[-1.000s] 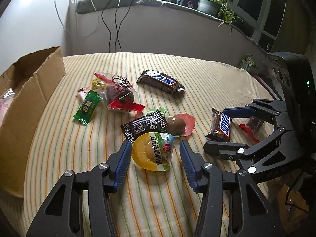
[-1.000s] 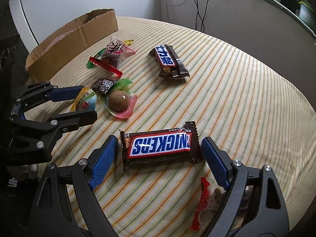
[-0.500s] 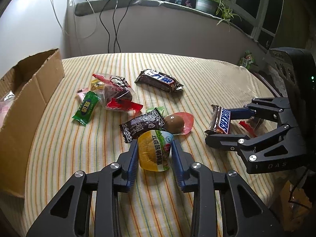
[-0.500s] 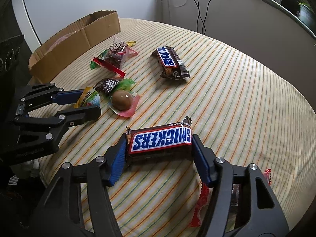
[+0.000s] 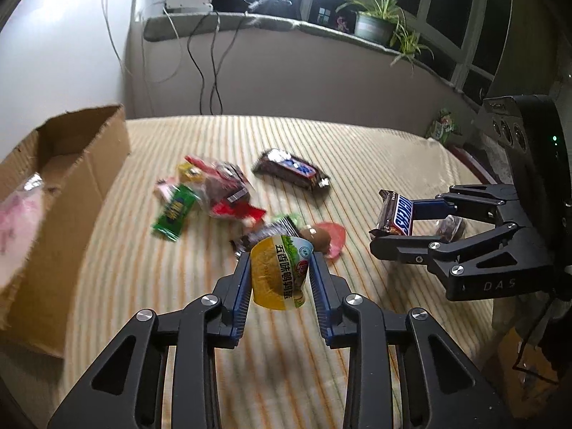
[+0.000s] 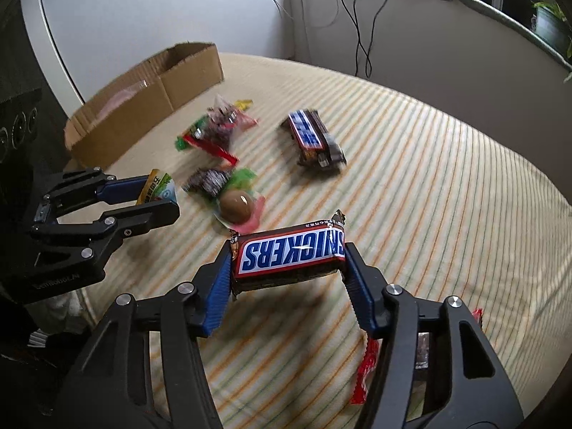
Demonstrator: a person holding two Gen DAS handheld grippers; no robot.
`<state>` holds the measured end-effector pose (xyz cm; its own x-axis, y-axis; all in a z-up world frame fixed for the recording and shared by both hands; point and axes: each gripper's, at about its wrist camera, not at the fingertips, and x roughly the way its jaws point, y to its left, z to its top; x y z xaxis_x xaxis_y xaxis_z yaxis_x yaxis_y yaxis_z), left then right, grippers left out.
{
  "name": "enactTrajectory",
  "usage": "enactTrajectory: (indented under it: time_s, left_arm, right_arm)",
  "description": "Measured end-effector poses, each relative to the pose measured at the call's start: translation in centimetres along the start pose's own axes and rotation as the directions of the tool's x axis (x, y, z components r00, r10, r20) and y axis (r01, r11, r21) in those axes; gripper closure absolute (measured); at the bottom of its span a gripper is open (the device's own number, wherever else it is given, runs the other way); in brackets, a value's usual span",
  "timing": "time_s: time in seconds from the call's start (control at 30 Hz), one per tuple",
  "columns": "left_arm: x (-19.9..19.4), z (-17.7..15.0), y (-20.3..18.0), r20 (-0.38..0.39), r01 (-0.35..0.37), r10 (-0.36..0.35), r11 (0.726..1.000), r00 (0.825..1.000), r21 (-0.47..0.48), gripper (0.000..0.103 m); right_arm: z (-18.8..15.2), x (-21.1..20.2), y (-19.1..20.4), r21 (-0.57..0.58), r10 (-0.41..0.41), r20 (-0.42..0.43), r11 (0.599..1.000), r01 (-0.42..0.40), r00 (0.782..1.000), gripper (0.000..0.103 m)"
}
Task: Organize snacks
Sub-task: 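Carry the Snickers bar and egg candy into the box and release both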
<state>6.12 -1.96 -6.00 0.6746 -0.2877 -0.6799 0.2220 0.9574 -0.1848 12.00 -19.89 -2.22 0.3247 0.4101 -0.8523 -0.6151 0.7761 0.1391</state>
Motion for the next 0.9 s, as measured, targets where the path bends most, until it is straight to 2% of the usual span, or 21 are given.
enactTrajectory:
  time_s: [0.27,0.5,0.9]
  left_arm:
    - [-2.9,1.0,3.1,0.070,-0.048,0.051,0.998,0.996,-0.041,0.073]
    - [-5.3,1.3,6.6,0.116,-0.103,0.113,0.991,0.987,-0.090,0.073]
    - [-8.0,0.5,12.5,0.129,-0.213,0.238,0.960,0.963,-0.181,0.073]
  right_arm:
    - [4.3,-1.1,2.7,-0.079,0.014,0.069,0.997,-0.009,0.998,0.043]
    - [8.6,-0.7,5.9,-0.137,0.058,0.103,0.990,-0.044,0.993,0.043]
    - [15.6,2.0,11.3,-0.225,0.123,0.118,0.970,-0.094,0.985,0.043]
